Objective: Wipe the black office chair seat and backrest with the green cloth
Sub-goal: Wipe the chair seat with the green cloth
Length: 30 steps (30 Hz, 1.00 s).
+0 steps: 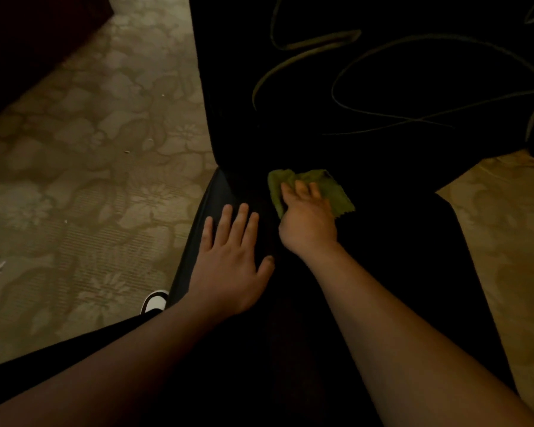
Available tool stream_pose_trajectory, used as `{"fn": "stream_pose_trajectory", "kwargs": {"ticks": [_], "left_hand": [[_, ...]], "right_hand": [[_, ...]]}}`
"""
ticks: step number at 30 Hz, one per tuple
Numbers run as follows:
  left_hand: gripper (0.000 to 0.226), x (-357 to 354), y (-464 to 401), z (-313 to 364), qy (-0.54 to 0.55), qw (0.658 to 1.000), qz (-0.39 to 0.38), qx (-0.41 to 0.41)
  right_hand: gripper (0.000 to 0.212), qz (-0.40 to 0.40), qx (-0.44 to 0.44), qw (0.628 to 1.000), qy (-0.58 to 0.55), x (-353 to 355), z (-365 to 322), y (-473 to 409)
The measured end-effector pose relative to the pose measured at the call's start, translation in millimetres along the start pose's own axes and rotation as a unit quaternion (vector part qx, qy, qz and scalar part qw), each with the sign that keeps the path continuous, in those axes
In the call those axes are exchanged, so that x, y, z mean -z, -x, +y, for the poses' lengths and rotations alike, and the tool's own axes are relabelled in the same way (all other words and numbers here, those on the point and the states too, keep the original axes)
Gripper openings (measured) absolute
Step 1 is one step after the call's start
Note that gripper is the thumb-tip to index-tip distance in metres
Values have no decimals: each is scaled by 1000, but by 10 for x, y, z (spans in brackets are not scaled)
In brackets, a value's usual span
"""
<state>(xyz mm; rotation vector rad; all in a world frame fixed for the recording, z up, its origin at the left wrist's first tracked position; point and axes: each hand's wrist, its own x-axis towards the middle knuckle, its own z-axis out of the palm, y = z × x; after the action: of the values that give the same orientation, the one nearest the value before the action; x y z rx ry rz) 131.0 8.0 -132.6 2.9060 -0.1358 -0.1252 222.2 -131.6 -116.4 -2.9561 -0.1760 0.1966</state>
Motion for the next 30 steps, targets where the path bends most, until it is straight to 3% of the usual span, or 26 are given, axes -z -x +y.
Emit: {"fn": "stream_pose_trajectory", "kwargs": {"ticks": [5, 8, 15, 19, 24, 27, 30], "left_hand": [[82, -9, -106, -30, 9, 999, 8, -33], [81, -16, -164, -54, 11, 999, 8, -41], [83, 14, -237, -53, 18, 999, 3, -30], [84, 31, -280, -48, 13, 999, -10, -28], [86, 88, -313, 13, 23, 1000, -13, -11], [78, 116, -408, 190, 34, 999, -14, 10], [73, 58, -573, 458, 38, 998, -20, -53]], "right_hand": [[65, -60, 114, 990, -57, -12, -470, -459], [62, -80, 138, 984, -82, -21, -677, -673], [56, -35, 32, 992, -113, 93, -137, -880], [56, -34, -50, 986, -158, 246, 523, -677], [51, 17, -118, 986, -119, 349, 1391, -334], [56, 41, -111, 991, -62, 224, 1349, -350], [61, 50, -70, 996, -12, 157, 1086, -370]]}}
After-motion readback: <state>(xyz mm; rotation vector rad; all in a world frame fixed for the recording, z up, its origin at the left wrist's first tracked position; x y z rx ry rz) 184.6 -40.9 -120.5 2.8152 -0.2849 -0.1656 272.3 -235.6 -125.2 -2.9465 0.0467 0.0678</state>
